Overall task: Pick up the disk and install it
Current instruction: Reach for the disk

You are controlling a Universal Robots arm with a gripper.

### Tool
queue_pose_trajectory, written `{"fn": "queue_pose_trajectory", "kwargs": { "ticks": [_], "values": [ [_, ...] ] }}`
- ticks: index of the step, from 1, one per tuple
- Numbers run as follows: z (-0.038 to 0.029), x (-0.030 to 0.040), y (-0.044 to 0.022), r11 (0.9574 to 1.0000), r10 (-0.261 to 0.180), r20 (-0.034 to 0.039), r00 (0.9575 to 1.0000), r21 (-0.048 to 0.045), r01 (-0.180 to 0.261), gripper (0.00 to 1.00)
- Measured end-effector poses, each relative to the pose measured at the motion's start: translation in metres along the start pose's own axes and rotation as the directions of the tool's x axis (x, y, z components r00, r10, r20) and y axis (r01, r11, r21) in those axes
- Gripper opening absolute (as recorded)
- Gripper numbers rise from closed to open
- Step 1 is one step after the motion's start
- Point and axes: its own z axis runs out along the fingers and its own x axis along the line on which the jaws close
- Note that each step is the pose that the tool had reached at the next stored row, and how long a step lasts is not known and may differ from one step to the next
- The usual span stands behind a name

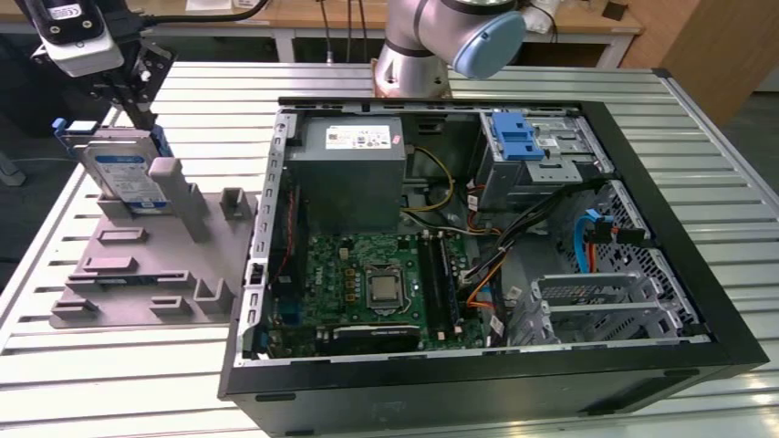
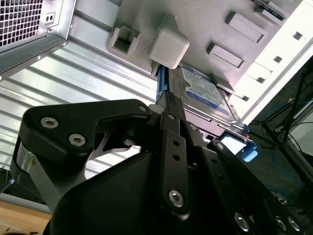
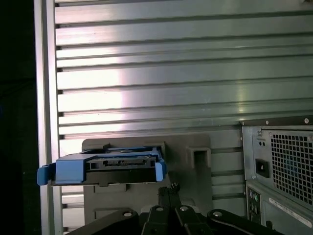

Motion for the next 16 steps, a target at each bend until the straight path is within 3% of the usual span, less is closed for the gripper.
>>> {"fn": "queue_pose_trajectory", "kwargs": {
  "ticks": [16],
  "values": [
    [0.0001,0.0062,-0.0004,1.0000,0.000,-0.0011,1.0000,0.0001,0.000,0.11]
  ]
}}
